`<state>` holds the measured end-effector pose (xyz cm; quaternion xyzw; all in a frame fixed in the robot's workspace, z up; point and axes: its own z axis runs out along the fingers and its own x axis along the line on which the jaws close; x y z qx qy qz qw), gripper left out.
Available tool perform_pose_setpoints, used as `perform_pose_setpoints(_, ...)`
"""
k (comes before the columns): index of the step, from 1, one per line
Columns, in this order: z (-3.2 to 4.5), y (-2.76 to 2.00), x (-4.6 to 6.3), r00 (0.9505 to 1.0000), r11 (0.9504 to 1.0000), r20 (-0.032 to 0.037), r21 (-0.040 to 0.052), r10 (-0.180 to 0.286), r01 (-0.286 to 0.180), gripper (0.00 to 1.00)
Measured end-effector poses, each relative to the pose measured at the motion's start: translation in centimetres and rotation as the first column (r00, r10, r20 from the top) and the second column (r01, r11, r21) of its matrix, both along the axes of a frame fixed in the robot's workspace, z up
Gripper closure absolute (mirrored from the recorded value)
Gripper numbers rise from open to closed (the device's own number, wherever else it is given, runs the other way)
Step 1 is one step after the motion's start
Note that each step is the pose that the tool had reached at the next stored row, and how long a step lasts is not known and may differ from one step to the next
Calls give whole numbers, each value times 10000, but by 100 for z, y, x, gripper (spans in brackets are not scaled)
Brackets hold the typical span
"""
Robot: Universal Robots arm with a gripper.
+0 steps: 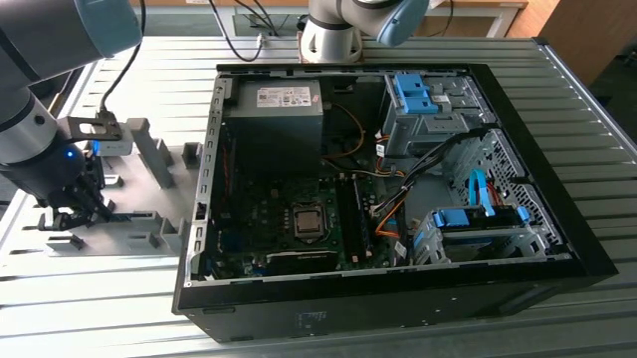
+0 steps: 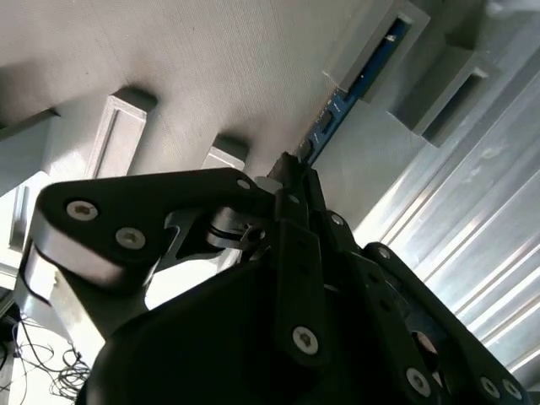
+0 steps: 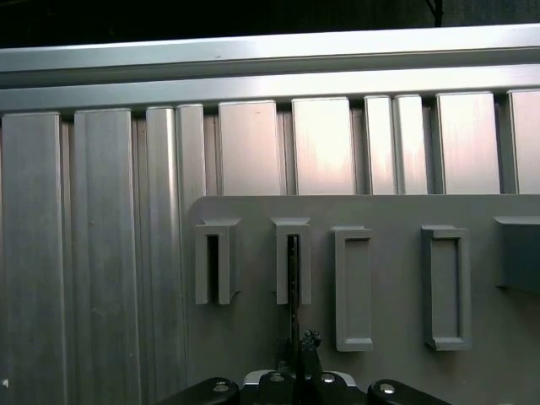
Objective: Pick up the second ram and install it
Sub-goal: 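Pick up the second ram and move it above second insertion slot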
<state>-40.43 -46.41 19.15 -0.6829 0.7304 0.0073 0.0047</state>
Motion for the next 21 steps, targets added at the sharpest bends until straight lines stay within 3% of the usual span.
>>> perform_pose_setpoints(6, -1, -2, -1, 10000, 10000, 1, 7, 51, -51, 86)
perform_pose_setpoints(12, 0, -2, -2, 9966, 9966, 0, 6, 820, -820, 86)
perform_pose_setpoints(21, 0, -2, -2, 9976, 9976, 0, 7, 699, -699, 86)
